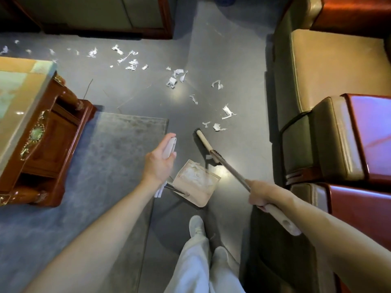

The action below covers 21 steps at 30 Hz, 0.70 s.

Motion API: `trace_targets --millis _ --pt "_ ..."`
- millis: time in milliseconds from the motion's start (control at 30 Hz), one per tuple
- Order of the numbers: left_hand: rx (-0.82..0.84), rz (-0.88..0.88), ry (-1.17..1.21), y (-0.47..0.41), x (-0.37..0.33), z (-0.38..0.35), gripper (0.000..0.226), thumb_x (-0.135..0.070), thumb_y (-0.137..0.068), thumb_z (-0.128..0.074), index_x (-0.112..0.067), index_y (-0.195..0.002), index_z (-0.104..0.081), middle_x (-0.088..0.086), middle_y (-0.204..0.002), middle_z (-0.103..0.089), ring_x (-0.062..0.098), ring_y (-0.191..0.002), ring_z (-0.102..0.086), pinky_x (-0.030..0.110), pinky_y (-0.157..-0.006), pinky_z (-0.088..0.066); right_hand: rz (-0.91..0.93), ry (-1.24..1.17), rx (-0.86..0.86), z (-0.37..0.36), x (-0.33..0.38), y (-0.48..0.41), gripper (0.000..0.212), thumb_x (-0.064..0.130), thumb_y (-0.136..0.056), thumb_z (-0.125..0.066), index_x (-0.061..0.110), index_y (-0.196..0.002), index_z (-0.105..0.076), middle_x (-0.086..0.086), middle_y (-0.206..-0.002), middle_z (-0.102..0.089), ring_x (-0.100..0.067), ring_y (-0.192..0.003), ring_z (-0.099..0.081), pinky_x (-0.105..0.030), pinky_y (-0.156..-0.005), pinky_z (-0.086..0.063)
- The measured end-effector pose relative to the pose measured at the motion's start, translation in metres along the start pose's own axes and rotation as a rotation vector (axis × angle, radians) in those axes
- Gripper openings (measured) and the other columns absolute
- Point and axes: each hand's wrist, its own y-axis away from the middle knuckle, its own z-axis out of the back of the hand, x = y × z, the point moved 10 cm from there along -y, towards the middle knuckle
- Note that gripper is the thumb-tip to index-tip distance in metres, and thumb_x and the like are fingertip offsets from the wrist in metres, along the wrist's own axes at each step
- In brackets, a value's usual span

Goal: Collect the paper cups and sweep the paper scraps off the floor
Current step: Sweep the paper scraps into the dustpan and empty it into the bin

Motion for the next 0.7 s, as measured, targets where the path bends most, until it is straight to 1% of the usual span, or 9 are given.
trace_targets --millis 100,200,300,367,433,500,567,633,700 --pt "0.006 0.002 0.041 -0.017 -0.004 -0.003 0.048 -0.005 -0.085 -0.059 -0.039 -0.12 -0.057 -0.014 -0.087 -0.061 0.011 -0.055 -0.048 0.026 -0.064 -0.045 0.056 0.055 0.096 -0.001 0.016 0.016 0.077 0.007 -0.09 -0.056 0.026 -0.152 -0.016 -0.007 -0.107 -0.056 -0.012 -0.07 -0.056 -0.018 -0.047 -0.042" --pt "-0.002 0.001 0.04 -0.029 -0.01 -0.006 0.049 -0.006 -0.085 -0.059 -0.04 -0.12 -0.056 -0.012 -0.091 -0.062 0.015 -0.069 -0.05 0.022 -0.07 -0.044 0.072 0.063 0.188 0.011 0.019 0.038 0.076 0.008 -0.092 -0.056 0.03 -0.152 -0.014 -0.006 -0.104 -0.051 -0.009 -0.056 -0.054 -0.014 -0.039 -0.041" --pt "0.021 0.001 0.005 -0.039 -0.015 -0.012 0.048 -0.009 -0.086 -0.059 -0.04 -0.122 -0.055 -0.001 -0.087 -0.063 0.022 -0.068 -0.05 0.029 -0.067 -0.044 0.081 0.127 0.188 0.038 0.02 0.053 0.078 0.011 -0.094 -0.056 0.028 -0.153 -0.009 -0.006 -0.105 -0.055 -0.007 -0.039 -0.054 -0.012 -0.037 -0.04" --pt "0.03 -0.003 0.005 -0.048 -0.019 -0.014 0.047 -0.009 -0.087 -0.058 -0.038 -0.123 -0.055 0.001 -0.086 -0.063 0.025 -0.069 -0.051 0.029 -0.067 -0.043 0.071 0.178 0.168 0.057 0.017 0.055 0.08 0.011 -0.094 -0.056 0.028 -0.153 -0.005 -0.01 -0.12 -0.058 -0.008 -0.043 -0.053 -0.012 -0.036 -0.04" --pt "0.029 -0.021 0.012 -0.06 -0.027 -0.016 0.047 -0.008 -0.087 -0.057 -0.038 -0.124 -0.054 0.001 -0.085 -0.063 0.028 -0.067 -0.05 0.03 -0.066 -0.042 0.047 0.122 0.137 0.077 0.009 0.05 0.082 0.011 -0.093 -0.056 0.032 -0.153 -0.004 -0.009 -0.11 -0.058 -0.009 -0.047 -0.051 -0.014 -0.037 -0.042" --pt "0.034 -0.025 0.003 -0.074 -0.036 -0.019 0.047 -0.009 -0.088 -0.056 -0.042 -0.121 -0.052 0.002 -0.082 -0.062 0.029 -0.061 -0.049 0.033 -0.064 -0.045 0.032 0.07 0.092 0.102 0.001 0.041 0.082 0.013 -0.093 -0.057 0.033 -0.153 -0.004 -0.002 -0.092 -0.055 -0.008 -0.047 -0.054 -0.014 -0.039 -0.042" --pt "0.044 -0.006 0.007 -0.094 -0.042 -0.024 0.047 -0.009 -0.089 -0.055 -0.043 -0.121 -0.052 0.002 -0.081 -0.061 0.028 -0.059 -0.049 0.034 -0.065 -0.049 0.014 0.059 0.027 0.131 -0.007 0.025 0.082 0.017 -0.093 -0.058 0.034 -0.153 -0.004 0.003 -0.083 -0.051 -0.007 -0.046 -0.056 -0.014 -0.038 -0.041" --pt "0.041 -0.004 0.017 -0.114 -0.049 -0.027 0.047 -0.007 -0.089 -0.056 -0.037 -0.125 -0.054 0.0 -0.09 -0.064 0.028 -0.067 -0.055 0.03 -0.071 -0.049 -0.009 0.045 -0.034 0.164 -0.016 0.0 0.083 0.018 -0.092 -0.058 0.034 -0.153 -0.005 0.001 -0.087 -0.054 -0.008 -0.053 -0.06 -0.016 -0.037 -0.041" --pt "0.015 -0.009 0.006 -0.136 -0.055 -0.029 0.048 -0.004 -0.088 -0.058 -0.032 -0.127 -0.057 -0.003 -0.101 -0.065 0.025 -0.085 -0.059 0.021 -0.077 -0.042 -0.016 0.058 -0.081 0.2 -0.021 -0.029 0.082 0.016 -0.092 -0.058 0.032 -0.153 -0.005 0.0 -0.088 -0.054 -0.01 -0.059 -0.061 -0.016 -0.036 -0.041"
